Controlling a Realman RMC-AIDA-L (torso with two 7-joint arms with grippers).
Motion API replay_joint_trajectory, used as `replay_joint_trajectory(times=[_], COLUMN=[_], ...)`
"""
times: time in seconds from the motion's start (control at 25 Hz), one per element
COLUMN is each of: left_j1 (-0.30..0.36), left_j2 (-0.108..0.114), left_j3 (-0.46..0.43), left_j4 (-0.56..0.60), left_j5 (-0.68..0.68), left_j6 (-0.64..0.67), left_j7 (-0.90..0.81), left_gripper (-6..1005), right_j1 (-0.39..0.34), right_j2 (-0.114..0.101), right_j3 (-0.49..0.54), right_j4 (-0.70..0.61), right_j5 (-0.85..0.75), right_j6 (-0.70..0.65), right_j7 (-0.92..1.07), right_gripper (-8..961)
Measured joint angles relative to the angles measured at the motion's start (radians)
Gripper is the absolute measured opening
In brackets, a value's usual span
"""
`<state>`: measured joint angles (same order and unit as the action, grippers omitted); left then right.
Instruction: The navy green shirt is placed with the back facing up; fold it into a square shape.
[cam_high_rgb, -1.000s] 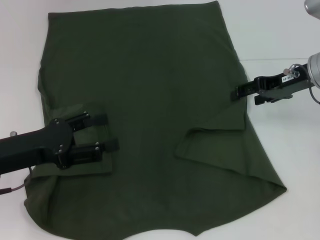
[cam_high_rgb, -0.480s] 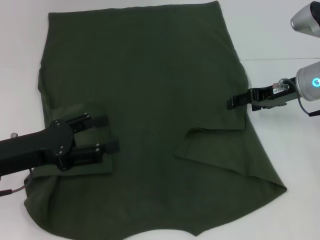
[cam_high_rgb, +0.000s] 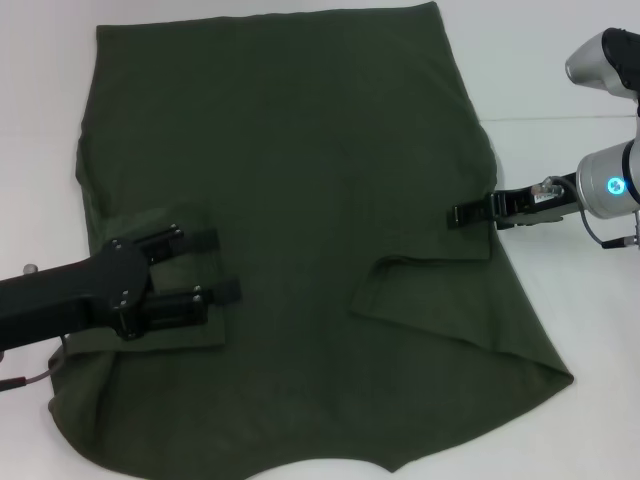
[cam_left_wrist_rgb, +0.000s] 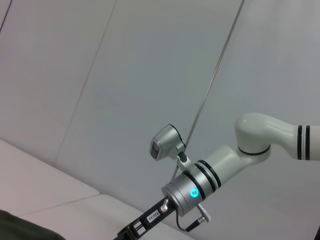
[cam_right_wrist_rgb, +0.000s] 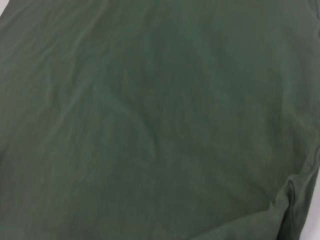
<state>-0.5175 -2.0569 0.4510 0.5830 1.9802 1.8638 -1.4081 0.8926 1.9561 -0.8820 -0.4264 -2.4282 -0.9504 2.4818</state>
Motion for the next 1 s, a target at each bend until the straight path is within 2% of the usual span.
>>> replay_joint_trajectory(times=[0.52,1.0], left_j1=[-0.001,-0.001], left_j2=[0.000,0.001], left_j3=[0.000,0.000], left_j4=[0.000,0.000], left_j5=[0.000,0.000], left_j6=[0.000,0.006], left_j7=[0.000,0.000], left_gripper=[907,907], right_j1=[-0.001,-0.001], right_j2=[0.024,0.033], right_j3=[0.009,0.018], right_j4=[0.003,0.017], right_j5=[0.005,0.025], right_j6=[0.037,0.041], right_j7=[-0.025,-0.029], right_gripper=[893,892])
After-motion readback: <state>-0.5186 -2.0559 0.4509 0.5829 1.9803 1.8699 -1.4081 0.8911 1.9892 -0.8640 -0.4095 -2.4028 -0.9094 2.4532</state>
